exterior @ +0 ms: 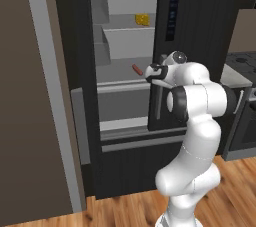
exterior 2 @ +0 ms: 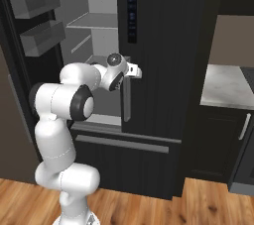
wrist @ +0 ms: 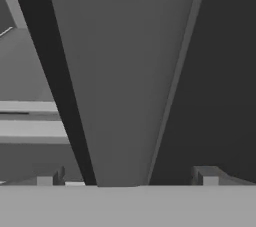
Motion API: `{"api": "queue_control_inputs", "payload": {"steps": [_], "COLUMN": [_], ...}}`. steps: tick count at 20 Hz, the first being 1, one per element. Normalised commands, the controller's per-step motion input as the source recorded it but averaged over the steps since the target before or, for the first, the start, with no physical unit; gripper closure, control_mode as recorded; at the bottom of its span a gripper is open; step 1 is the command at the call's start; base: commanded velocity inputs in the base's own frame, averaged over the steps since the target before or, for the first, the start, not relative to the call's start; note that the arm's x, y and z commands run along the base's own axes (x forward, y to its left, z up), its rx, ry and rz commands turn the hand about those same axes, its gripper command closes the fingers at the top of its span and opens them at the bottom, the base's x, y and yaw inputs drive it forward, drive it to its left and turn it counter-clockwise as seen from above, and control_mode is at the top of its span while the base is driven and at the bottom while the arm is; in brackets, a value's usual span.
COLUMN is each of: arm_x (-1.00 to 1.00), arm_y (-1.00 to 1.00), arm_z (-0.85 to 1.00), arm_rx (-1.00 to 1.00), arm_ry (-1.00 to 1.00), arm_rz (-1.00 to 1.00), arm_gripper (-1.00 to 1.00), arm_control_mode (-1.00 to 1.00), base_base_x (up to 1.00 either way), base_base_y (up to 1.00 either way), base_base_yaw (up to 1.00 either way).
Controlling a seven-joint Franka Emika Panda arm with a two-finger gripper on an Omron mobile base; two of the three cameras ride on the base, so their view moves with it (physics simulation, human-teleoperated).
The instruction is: Retrieve the sausage and cheese from the fridge and place them on the cutting board on the counter.
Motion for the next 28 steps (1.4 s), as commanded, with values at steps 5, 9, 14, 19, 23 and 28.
{"api": "queue_control_inputs", "payload": {"steps": [5, 9, 14, 19, 23, 28], "arm_x": [0.27, 0.34, 0.21, 0.05, -0.01, -0.09], "arm_y": [-0.02, 0.0, -0.09, -0.2, -0.4, -0.37], "arm_z": [-0.12, -0.05, 0.0, 0.12, 0.09, 0.06], "arm_rx": [0.01, 0.01, 0.02, 0.05, 0.0, 0.0], "arm_ry": [0.0, 0.01, 0.02, 0.0, 0.04, 0.05], "arm_rz": [0.0, 0.0, 0.0, 0.0, -0.03, -0.02], "arm_gripper": [-1.0, 1.0, 1.0, 1.0, 1.0, 1.0], "arm_control_mode": [-1.0, -1.0, -1.0, -1.0, -1.0, -1.0], "base_base_x": [0.0, 0.0, 0.0, 0.0, 0.0, 0.0], "base_base_y": [0.0, 0.0, 0.0, 0.0, 0.0, 0.0], "base_base_yaw": [0.0, 0.0, 0.0, 0.0, 0.0, 0.0]}}
